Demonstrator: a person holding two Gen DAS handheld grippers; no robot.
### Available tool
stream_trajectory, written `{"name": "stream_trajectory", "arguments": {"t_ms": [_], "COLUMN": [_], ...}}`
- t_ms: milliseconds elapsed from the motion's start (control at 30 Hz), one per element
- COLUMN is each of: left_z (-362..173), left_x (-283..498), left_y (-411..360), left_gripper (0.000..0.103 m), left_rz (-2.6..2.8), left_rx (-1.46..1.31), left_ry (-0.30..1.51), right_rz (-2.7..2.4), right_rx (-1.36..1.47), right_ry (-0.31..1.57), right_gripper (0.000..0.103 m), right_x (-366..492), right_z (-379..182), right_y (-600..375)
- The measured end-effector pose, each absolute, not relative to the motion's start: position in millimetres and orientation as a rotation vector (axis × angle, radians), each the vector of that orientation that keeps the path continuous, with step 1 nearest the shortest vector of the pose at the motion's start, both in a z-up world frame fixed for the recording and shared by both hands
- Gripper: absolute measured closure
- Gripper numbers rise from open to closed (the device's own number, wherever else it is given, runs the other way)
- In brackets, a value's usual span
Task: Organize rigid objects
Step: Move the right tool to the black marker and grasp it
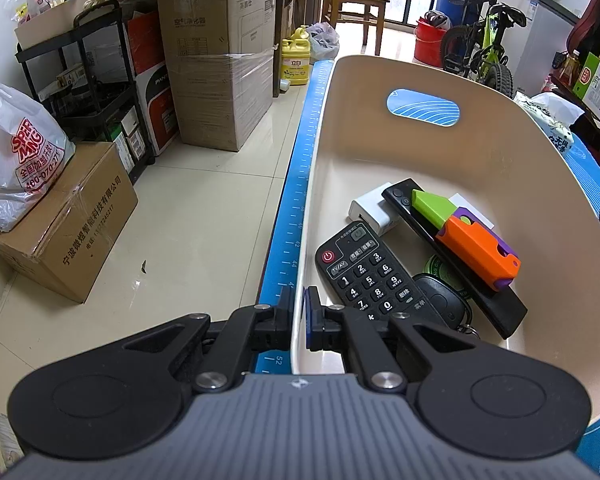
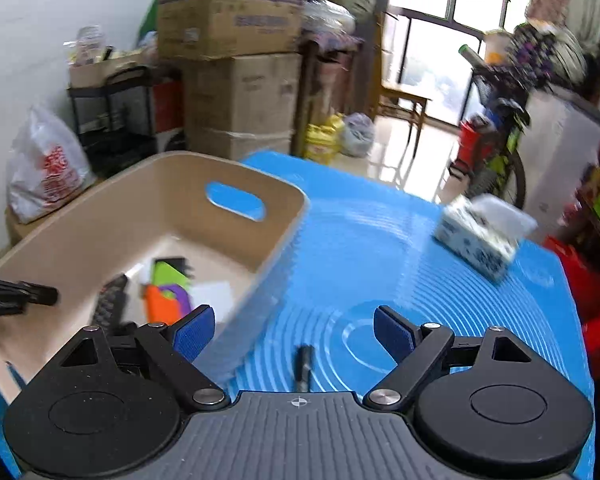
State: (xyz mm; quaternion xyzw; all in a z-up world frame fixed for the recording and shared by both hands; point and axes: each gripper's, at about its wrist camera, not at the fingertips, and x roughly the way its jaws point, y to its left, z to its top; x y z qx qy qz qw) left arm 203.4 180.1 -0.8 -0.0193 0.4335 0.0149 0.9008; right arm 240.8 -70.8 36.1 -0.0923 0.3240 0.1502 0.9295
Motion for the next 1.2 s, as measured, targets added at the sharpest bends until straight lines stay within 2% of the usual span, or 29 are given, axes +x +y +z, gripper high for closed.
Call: {"name": "stream_trajectory", "arguments": {"t_ms": [467, 700, 967, 1100, 1133, 1200], "left_z": [-0.7, -0.7, -0.7, -0.7, -0.7, -0.6], "left_x": [203.5, 203.5, 203.5, 203.4, 203.4, 203.4], "left_y": [180.3, 181.0, 180.5, 181.4, 181.5, 181.5], "left_gripper": [0.096, 0.096, 0.096, 0.096, 0.096, 0.096], "left_rz": [0.030, 0.030, 0.029, 0.030, 0.030, 0.030], "left_rx": [-0.040, -0.041, -0.042, -0.041, -0.041, -0.042], "left_ry": [0.897, 0.897, 0.897, 0.897, 0.897, 0.897], "right_rz": [0.276, 0.269, 0.281, 0.320, 0.325, 0.345], "right_rx": [-0.163, -0.191, -0.180, -0.154, -0.161, -0.171], "right_ry": [0.788, 0.834, 0.862, 0.859, 0.857, 0.852], "right_gripper": [0.015, 0.023, 0.040, 0.060, 0.068, 0.074], "right_x": [258.0, 261.9, 265.7, 263.9, 262.9, 260.6], "right_z": [-25.0, -49.6, -66.6, -66.8, -66.7, -66.7], "right_y": [-92.8, -88.6, -90.4, -91.4, -89.5, -86.1]}}
